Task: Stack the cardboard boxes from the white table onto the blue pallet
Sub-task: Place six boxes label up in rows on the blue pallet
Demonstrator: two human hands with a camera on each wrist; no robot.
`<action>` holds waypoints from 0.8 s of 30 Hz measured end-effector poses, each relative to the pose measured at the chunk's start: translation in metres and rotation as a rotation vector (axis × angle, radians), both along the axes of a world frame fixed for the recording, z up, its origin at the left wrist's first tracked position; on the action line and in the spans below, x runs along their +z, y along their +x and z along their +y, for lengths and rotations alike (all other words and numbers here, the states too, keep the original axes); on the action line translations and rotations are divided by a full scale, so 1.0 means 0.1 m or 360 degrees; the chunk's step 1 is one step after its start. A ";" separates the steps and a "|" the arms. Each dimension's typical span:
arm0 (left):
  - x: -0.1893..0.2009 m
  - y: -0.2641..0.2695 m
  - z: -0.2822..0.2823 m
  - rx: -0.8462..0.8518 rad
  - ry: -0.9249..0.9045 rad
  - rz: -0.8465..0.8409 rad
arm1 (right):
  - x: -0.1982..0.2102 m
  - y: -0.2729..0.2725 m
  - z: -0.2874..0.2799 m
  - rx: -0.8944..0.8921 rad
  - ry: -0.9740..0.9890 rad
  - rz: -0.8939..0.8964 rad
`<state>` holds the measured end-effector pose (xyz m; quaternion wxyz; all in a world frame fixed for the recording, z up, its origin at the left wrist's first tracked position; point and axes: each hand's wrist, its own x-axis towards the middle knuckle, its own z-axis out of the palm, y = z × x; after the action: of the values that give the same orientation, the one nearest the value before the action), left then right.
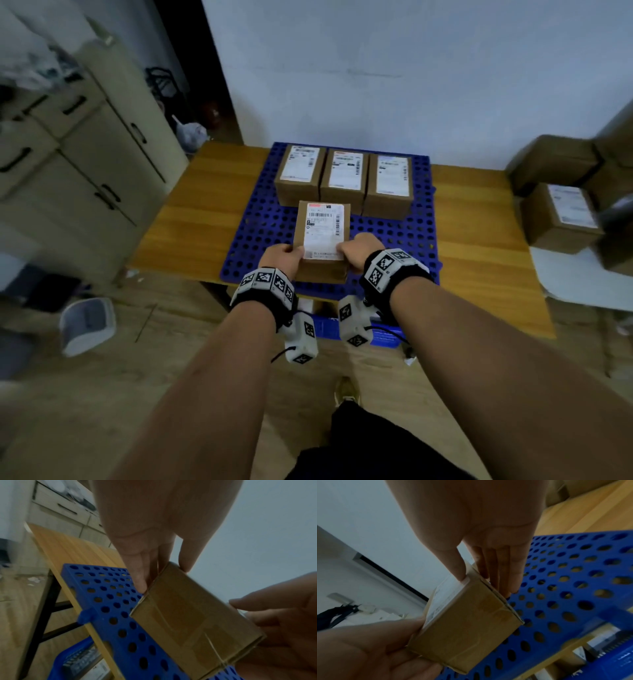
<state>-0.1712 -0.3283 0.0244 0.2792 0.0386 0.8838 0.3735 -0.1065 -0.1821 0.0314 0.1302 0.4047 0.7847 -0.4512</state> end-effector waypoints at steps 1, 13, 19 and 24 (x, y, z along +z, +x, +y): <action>0.00 -0.08 -0.03 0.0010 -0.0055 0.0007 | -0.02 -0.10 -0.02 0.0037 -0.0021 -0.0012; -0.08 -0.68 -0.03 0.0054 -0.0395 0.0091 | -0.22 -0.90 0.00 0.0302 -0.0213 -0.0166; -0.13 -0.84 -0.03 0.0128 -0.0362 0.0092 | -0.27 -1.07 -0.06 0.0218 -0.0254 -0.0131; -0.12 -0.98 -0.04 0.0032 -0.0357 0.0094 | -0.22 -1.17 -0.09 0.0232 -0.0172 -0.0179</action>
<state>-0.2696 -0.3325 0.0124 0.2518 0.0093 0.9283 0.2735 -0.2233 -0.1909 0.0095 0.2283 0.3636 0.7780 -0.4587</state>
